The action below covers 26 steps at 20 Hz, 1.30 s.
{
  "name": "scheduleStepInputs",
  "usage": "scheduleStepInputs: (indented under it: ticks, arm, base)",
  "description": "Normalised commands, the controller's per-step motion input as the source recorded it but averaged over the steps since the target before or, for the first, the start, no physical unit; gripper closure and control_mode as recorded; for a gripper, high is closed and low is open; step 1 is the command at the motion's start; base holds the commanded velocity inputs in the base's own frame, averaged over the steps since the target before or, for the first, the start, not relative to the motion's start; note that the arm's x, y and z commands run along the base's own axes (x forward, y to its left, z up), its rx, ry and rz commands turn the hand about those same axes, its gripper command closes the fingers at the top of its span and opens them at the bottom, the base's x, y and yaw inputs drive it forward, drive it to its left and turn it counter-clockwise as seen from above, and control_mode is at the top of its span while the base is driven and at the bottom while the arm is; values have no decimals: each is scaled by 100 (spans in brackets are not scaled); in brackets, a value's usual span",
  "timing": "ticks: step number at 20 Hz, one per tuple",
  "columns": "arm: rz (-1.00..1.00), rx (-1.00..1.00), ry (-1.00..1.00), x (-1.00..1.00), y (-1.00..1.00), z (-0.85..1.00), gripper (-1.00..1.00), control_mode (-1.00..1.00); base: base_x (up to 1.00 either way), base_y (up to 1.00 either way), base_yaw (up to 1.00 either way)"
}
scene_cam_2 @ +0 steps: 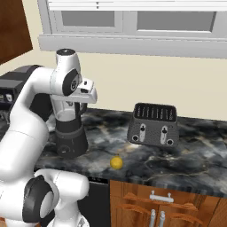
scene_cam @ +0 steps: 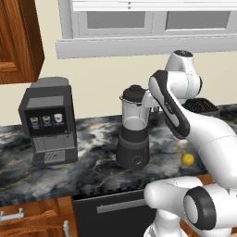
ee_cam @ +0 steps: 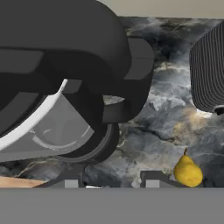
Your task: Open the blender lid, put the pear in the blender, close the lid, and start the blender.
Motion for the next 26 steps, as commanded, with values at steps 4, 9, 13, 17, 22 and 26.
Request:
scheduleStepInputs:
  ticks: [4,9,13,17,22,26]
  arm:
    - [0,0,-2,-4,0,0,-100,-100]
    - [-7,0,-4,0,7,18,-100,-100]
    - [-12,-1,-16,-4,14,100,-100,-100]
    - [-2,0,-6,3,28,70,-100,-100]
    - [4,0,0,28,32,8,-100,-100]
    - [7,0,0,34,33,0,-100,-100]
  base:
    - [0,0,0]
    - [0,0,0]
    - [0,0,0]
    - [0,0,0]
    - [0,0,0]
    - [0,0,0]
